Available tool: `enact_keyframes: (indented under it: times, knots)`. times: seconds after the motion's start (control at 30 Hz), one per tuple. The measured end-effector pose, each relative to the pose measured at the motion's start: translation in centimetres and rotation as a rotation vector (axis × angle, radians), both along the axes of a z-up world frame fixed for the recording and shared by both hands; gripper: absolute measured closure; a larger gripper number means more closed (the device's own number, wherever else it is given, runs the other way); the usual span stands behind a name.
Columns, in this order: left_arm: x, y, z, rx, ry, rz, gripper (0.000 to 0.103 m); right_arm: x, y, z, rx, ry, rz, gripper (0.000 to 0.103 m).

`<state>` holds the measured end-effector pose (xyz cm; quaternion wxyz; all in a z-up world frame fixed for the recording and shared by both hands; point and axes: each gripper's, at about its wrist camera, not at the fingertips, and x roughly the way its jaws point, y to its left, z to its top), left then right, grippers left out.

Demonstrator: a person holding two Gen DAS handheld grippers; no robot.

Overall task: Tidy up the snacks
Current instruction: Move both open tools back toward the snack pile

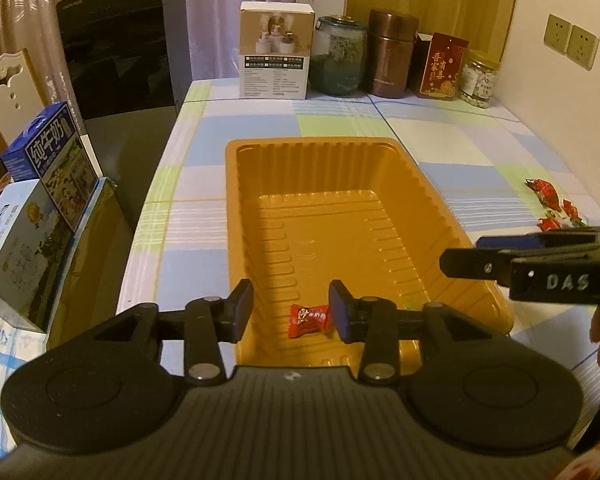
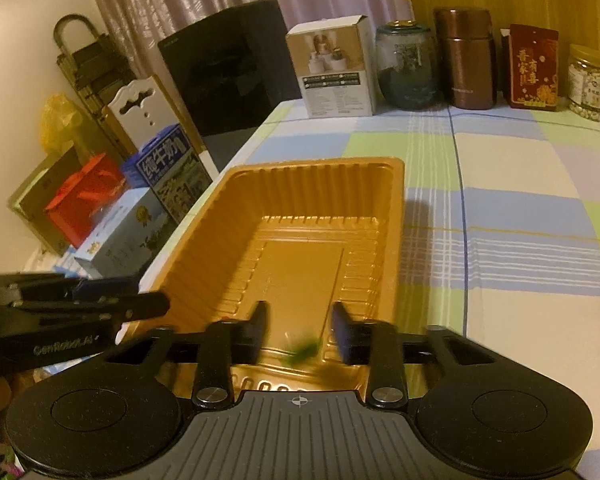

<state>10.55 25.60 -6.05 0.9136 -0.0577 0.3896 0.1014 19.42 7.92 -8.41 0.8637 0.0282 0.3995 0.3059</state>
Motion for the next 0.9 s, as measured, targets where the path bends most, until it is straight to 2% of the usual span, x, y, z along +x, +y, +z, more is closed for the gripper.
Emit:
enact_keyframes:
  times: [0.13,0.27,0.43,0.9]
  knots:
    - [-0.6,-0.4,0.7,0.000,-0.011,-0.002,0.062,-0.4,-1.0,1.0,0.011,-0.015,-0.021,0.046]
    - [-1.0,-1.4,1.6,-0.010,-0.026,-0.009,0.055,-1.3,-3.1,2.0,0.012,-0.023,-0.066,0.046]
    - [-1.5,-3.3,2.8,-0.016,-0.046,-0.021,0.055,-3.1,-6.6,3.6,0.000,-0.043,-0.147,0.046]
    - [-1.7,-13.1,5.3,-0.046,-0.100,-0.159,0.048,-7.9,-17.2,7.5,-0.024,-0.104,-0.349,0.044]
